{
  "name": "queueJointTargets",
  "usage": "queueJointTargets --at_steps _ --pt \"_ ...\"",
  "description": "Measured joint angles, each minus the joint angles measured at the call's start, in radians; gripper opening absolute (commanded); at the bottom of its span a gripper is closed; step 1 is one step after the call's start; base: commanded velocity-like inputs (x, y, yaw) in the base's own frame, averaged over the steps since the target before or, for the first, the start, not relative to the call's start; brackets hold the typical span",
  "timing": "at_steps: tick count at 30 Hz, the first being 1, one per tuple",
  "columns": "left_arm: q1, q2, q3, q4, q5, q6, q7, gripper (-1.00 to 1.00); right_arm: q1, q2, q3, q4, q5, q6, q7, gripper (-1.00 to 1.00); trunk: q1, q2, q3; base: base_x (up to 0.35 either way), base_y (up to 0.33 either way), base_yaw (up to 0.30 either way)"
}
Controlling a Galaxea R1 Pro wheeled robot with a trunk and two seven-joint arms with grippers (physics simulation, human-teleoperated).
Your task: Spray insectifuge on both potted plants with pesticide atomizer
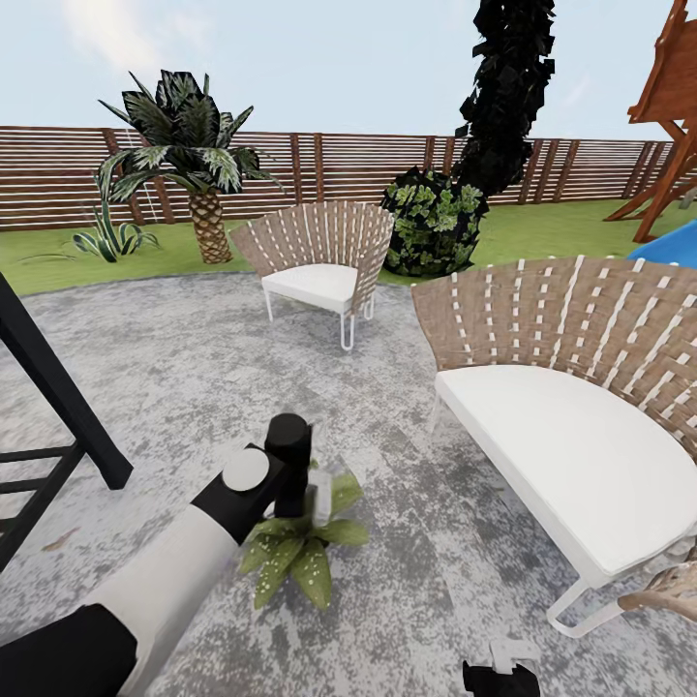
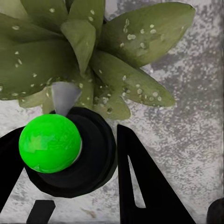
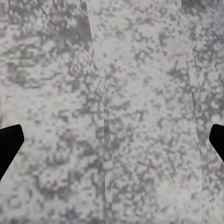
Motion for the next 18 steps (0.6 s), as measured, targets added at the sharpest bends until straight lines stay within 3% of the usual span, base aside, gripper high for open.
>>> queueJointTargets --at_steps 9,18 --pt "0.0 0.024 0.0 0.035 0.0 -0.002 0.0 -1.0 0.0 0.0 0.0 0.0 0.0 0.0 0.0 1.0 0.0 0.0 0.0 -0.014 0.002 0.0" --pt "0.0 0.029 0.002 0.033 -0.001 0.0 0.0 -1.0 0.0 0.0 0.0 0.0 0.001 0.0 0.0 1.0 0.001 0.0 0.0 -0.278 0.15 0.0"
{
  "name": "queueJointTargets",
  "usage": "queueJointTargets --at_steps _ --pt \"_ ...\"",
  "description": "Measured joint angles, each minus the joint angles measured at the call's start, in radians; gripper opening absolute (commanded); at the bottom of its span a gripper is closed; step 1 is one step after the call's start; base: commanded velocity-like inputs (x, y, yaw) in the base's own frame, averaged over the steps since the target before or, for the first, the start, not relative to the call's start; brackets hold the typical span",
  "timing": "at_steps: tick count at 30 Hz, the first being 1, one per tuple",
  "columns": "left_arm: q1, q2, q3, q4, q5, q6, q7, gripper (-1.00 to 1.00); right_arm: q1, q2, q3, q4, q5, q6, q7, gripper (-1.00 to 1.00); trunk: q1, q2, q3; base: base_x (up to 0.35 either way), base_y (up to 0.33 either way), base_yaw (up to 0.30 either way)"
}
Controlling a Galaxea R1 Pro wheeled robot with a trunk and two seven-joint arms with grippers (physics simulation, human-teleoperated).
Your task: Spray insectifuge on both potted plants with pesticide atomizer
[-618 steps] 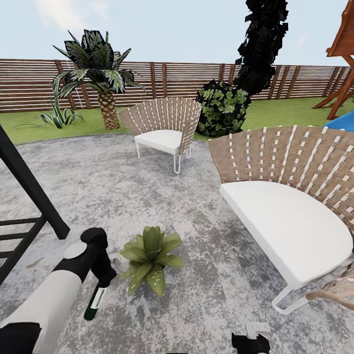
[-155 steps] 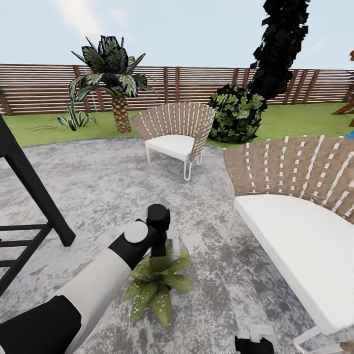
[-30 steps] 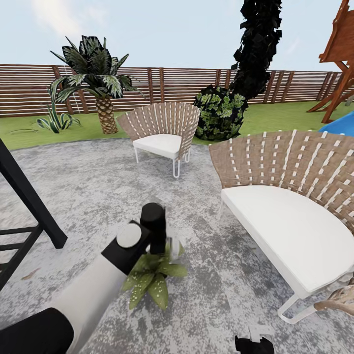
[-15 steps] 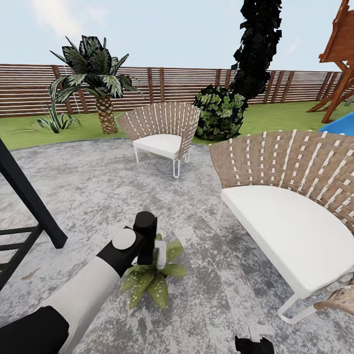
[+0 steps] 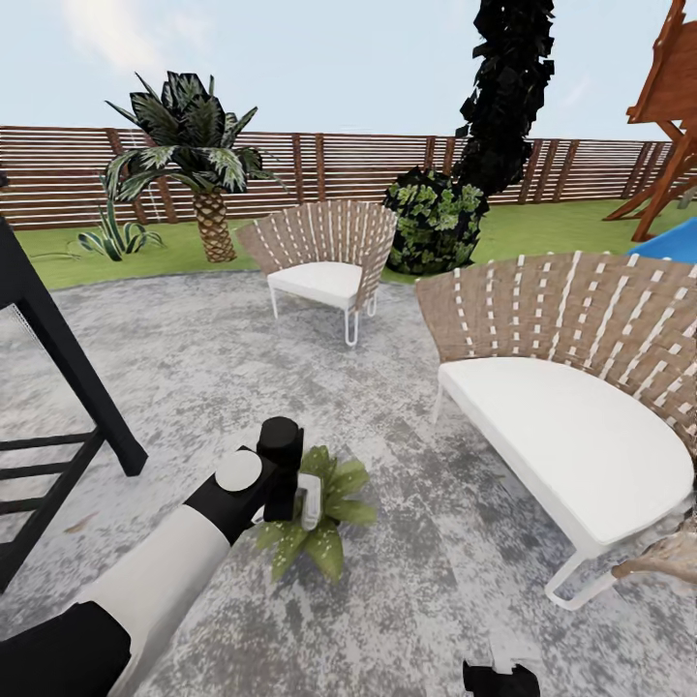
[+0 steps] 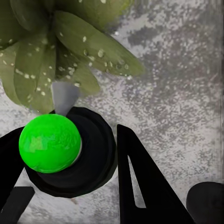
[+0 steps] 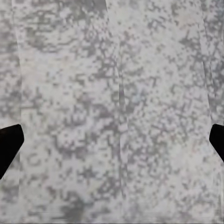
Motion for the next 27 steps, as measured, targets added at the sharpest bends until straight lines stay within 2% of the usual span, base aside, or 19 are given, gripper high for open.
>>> queueJointTargets --at_steps 9,11,12,14,15,17,19,20,22,23,24,25,27 --pt "0.0 0.002 0.0 0.0 -0.001 0.003 0.0 -1.0 0.0 0.0 0.0 0.0 0.0 0.0 0.0 1.0 0.0 0.0 0.0 -0.25 0.236 0.0" --pt "0.0 0.021 0.001 0.0 0.0 0.006 0.0 -1.0 0.0 0.0 0.0 0.0 0.0 0.0 0.0 1.0 0.0 0.0 0.0 -0.27 0.225 0.0" --pt "0.001 0.042 0.001 0.0 0.005 0.007 0.0 -1.0 0.0 0.0 0.0 0.0 0.0 0.0 0.0 1.0 0.0 0.0 0.0 -0.273 0.22 0.0" --pt "0.032 0.088 0.02 0.001 0.041 0.005 -0.001 -1.0 0.0 0.0 0.0 0.0 0.0 0.001 0.0 1.0 0.0 0.0 0.0 -0.274 0.218 0.0" --pt "0.067 0.109 0.037 0.001 0.062 0.003 -0.001 -1.0 0.0 0.0 0.0 0.0 0.0 0.001 0.0 1.0 0.0 0.0 0.0 -0.275 0.214 0.0" --pt "0.122 0.129 0.09 -0.003 0.085 -0.001 -0.001 -1.0 0.0 0.0 0.0 0.0 0.0 0.002 0.0 1.0 0.0 0.0 0.0 -0.277 0.21 0.0" --pt "0.154 0.137 0.186 -0.001 0.093 -0.005 -0.001 -1.0 0.0 0.0 0.0 0.0 0.0 0.002 0.0 1.0 0.0 0.0 0.0 -0.241 0.186 0.0" --pt "0.175 0.137 0.282 0.0 0.098 -0.007 -0.001 -1.0 0.0 0.0 0.0 0.0 0.0 0.002 0.0 1.0 0.0 0.0 0.0 -0.136 0.11 0.0" --pt "0.194 0.133 0.368 -0.001 0.121 -0.007 0.0 -1.0 0.0 0.0 0.0 0.001 0.0 0.001 0.0 1.0 0.0 0.0 0.0 -0.053 0.043 0.0" --pt "0.211 0.132 0.409 -0.004 0.155 -0.008 0.001 -1.0 0.0 0.0 0.0 0.001 0.0 0.001 0.0 1.0 0.0 0.0 0.0 -0.023 0.019 0.0" --pt "0.226 0.131 0.429 -0.007 0.185 -0.008 0.018 -1.0 0.0 0.0 0.0 0.001 0.0 0.001 0.0 1.0 0.0 0.0 0.0 -0.012 0.009 0.0" --pt "0.249 0.133 0.449 -0.011 0.235 -0.008 0.052 -1.0 0.0 -0.001 0.0 0.001 0.001 0.001 0.001 1.0 0.0 0.0 0.0 -0.006 0.005 0.0" --pt "0.292 0.137 0.466 -0.008 0.332 -0.01 0.13 -1.0 0.0 -0.002 0.0 0.001 0.002 0.001 0.004 1.0 -0.001 0.0 0.0 -0.003 0.003 0.0"
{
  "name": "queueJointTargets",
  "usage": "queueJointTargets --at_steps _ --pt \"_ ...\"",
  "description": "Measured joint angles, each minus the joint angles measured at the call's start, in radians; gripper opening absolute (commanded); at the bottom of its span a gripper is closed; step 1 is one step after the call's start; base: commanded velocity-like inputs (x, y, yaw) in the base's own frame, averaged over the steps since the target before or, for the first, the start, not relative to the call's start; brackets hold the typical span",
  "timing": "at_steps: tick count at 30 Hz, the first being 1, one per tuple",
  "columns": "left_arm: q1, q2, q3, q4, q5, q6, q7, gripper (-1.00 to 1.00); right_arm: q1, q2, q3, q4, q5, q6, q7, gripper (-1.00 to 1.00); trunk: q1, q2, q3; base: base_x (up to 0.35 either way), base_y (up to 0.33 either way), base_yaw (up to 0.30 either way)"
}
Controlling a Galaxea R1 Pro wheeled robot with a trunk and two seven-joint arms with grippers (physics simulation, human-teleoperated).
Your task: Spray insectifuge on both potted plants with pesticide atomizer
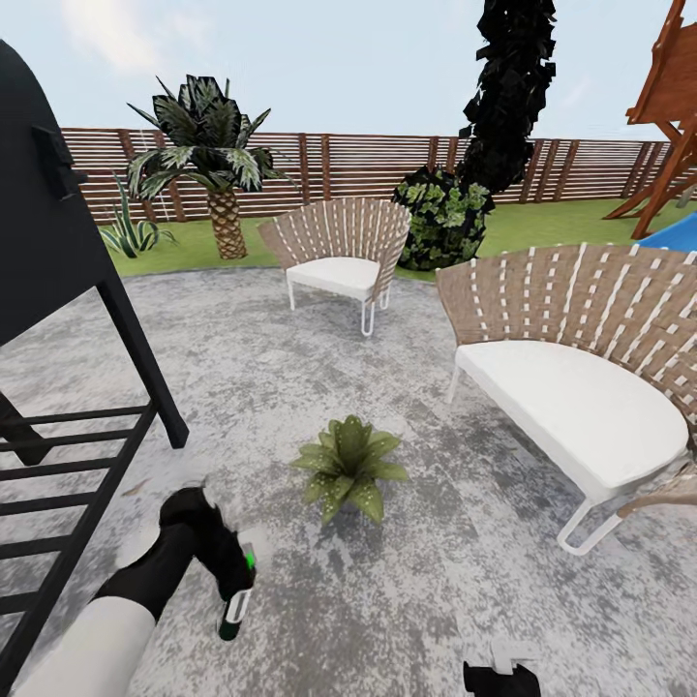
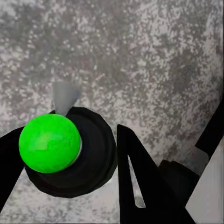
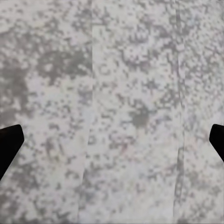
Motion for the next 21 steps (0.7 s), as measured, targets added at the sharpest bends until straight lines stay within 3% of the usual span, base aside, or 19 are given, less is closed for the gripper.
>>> queueJointTargets --at_steps 2,3,4,6,8,10,12,13,16,21 --pt "0.048 0.002 0.008 0.005 0.092 -0.028 0.075 -1.0 0.0 -0.001 0.001 -0.001 0.002 -0.001 0.004 1.0 0.0 0.0 0.0 -0.001 0.001 0.0" --pt "0.068 0.002 0.011 0.006 0.122 -0.055 0.105 -1.0 0.0 -0.001 0.002 -0.002 0.008 -0.001 0.007 1.0 0.0 0.0 0.0 0.0 0.0 0.0" --pt "0.092 0.002 0.014 0.008 0.155 -0.106 0.152 -1.0 0.0 -0.001 0.01 -0.004 0.034 -0.002 0.014 1.0 0.0 0.0 0.0 0.0 0.0 0.0" --pt "0.115 0.003 0.038 0.019 0.182 -0.166 0.214 -1.0 0.0 -0.003 0.03 -0.008 0.101 -0.002 0.02 1.0 0.0 0.0 0.0 0.0 0.0 0.0" --pt "0.126 0.0 0.09 0.088 0.195 -0.233 0.262 -1.0 0.0 -0.017 0.046 -0.044 0.203 -0.003 0.024 1.0 0.0 0.0 0.0 0.0 0.0 0.0" --pt "0.128 -0.007 0.111 0.154 0.198 -0.332 0.298 -1.0 0.0 -0.026 0.05 -0.114 0.286 -0.003 0.037 1.0 0.0 0.0 0.0 0.0 0.0 0.0" --pt "0.128 -0.014 0.118 0.226 0.2 -0.424 0.367 -1.0 0.001 -0.038 0.051 -0.179 0.396 -0.002 0.149 1.0 0.0 0.0 0.0 0.0 0.0 0.0" --pt "0.129 -0.018 0.118 0.265 0.2 -0.449 0.4 -1.0 0.001 -0.042 0.054 -0.199 0.436 -0.002 0.257 1.0 0.0 0.0 0.0 0.0 0.0 0.0" --pt "0.129 -0.02 0.118 0.301 0.203 -0.513 0.421 -1.0 -0.003 -0.045 0.052 -0.211 0.462 -0.003 0.427 1.0 0.0 0.0 0.0 0.0 0.0 0.0" --pt "0.157 -0.043 0.134 0.295 0.196 -0.488 0.403 -1.0 -0.031 -0.016 0.052 -0.239 0.457 -0.013 0.407 1.0 0.0 0.0 0.0 0.0 0.0 0.0"
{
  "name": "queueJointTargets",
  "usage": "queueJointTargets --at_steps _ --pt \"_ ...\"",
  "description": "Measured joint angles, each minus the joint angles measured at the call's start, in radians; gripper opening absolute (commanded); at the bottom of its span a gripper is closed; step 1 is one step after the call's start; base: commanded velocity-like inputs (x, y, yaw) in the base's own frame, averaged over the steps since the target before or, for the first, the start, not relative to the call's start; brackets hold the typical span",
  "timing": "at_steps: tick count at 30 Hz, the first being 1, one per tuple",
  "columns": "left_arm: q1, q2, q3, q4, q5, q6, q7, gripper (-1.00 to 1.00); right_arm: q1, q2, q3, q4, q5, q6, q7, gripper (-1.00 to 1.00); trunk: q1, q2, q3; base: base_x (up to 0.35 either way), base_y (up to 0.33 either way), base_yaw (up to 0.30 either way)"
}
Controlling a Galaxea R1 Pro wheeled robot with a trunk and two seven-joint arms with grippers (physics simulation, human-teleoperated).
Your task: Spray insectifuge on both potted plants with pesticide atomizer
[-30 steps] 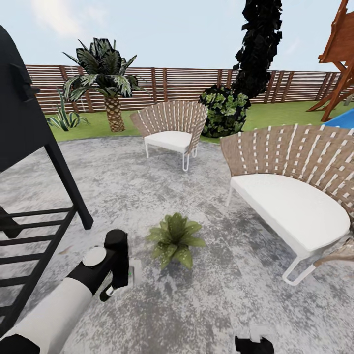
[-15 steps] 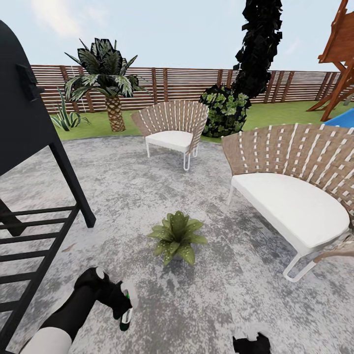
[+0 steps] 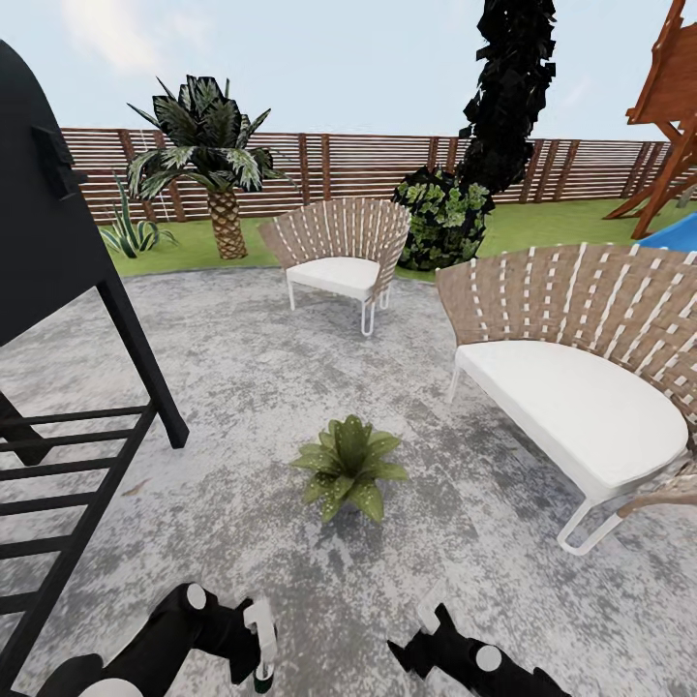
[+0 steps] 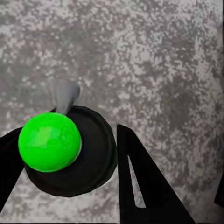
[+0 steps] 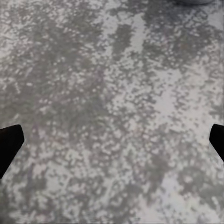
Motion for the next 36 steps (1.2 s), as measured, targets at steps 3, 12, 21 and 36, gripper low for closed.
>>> queueJointTargets --at_steps 3,12,21,36 --pt "0.017 -0.017 -0.006 0.002 0.017 0.007 -0.005 -1.0 -0.009 0.017 0.002 -0.017 0.012 -0.012 0.004 1.0 0.0 0.0 0.0 0.0 0.0 0.0" --pt "0.01 -0.022 -0.02 -0.038 0.003 0.0 -0.043 -1.0 -0.011 0.05 0.003 -0.069 0.063 -0.015 0.026 1.0 0.0 0.0 0.0 0.0 0.0 0.0" --pt "0.01 -0.027 -0.05 -0.079 -0.116 -0.006 -0.049 -1.0 -0.012 0.05 0.002 -0.309 0.19 -0.015 0.301 1.0 0.0 0.0 0.0 0.0 0.0 0.0" --pt "0.008 -0.029 -0.088 -0.099 -0.106 -0.044 -0.083 -1.0 -0.011 0.049 0.002 -0.343 0.19 -0.014 0.359 -1.0 0.0 0.0 0.0 0.0 0.0 0.0"
